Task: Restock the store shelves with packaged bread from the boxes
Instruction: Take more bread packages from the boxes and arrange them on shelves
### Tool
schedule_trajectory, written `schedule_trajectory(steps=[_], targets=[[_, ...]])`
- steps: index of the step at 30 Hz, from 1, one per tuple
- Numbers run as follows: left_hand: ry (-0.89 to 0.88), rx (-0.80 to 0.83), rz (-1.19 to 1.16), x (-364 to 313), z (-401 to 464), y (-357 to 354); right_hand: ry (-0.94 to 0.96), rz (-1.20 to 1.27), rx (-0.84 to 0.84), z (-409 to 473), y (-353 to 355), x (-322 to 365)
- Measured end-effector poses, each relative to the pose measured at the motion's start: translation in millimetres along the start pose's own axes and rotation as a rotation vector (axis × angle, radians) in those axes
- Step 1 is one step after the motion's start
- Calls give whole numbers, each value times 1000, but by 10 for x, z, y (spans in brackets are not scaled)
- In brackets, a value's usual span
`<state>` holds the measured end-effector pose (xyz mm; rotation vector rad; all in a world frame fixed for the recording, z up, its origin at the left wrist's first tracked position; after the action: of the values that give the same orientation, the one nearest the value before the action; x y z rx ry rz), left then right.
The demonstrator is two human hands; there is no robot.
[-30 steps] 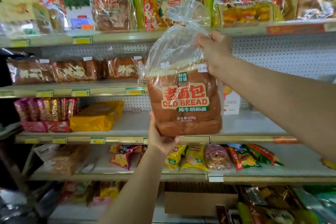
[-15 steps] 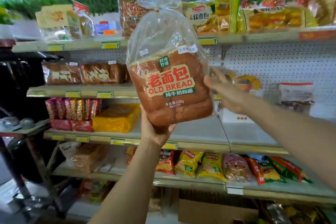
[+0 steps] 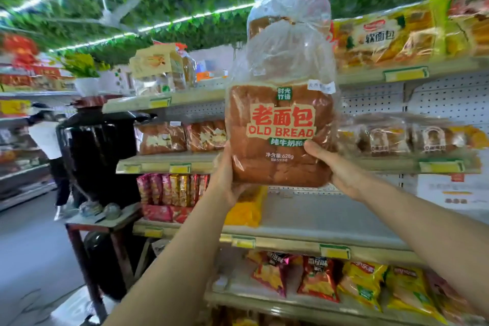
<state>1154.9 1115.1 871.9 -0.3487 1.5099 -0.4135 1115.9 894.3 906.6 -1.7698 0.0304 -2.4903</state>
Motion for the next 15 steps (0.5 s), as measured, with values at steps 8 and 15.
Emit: schedule_trajectory(steps=[8, 15], targets=[[-6, 153, 106, -792, 318, 226, 71, -97, -84, 670, -568, 268], [-63, 220, 167, -1336, 659, 298, 96, -148, -39, 1250, -994, 611]])
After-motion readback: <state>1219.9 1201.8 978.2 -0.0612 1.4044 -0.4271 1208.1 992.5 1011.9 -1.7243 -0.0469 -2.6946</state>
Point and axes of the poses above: each hand's wrist, its own z-axis towards the middle knuckle, its own y-axis out of the back of the hand, x = y × z, the point moved 9 cm from there along z, towards the middle knuckle, and after that the axes turned 4 degrees about -z, right-handed, at the moved point
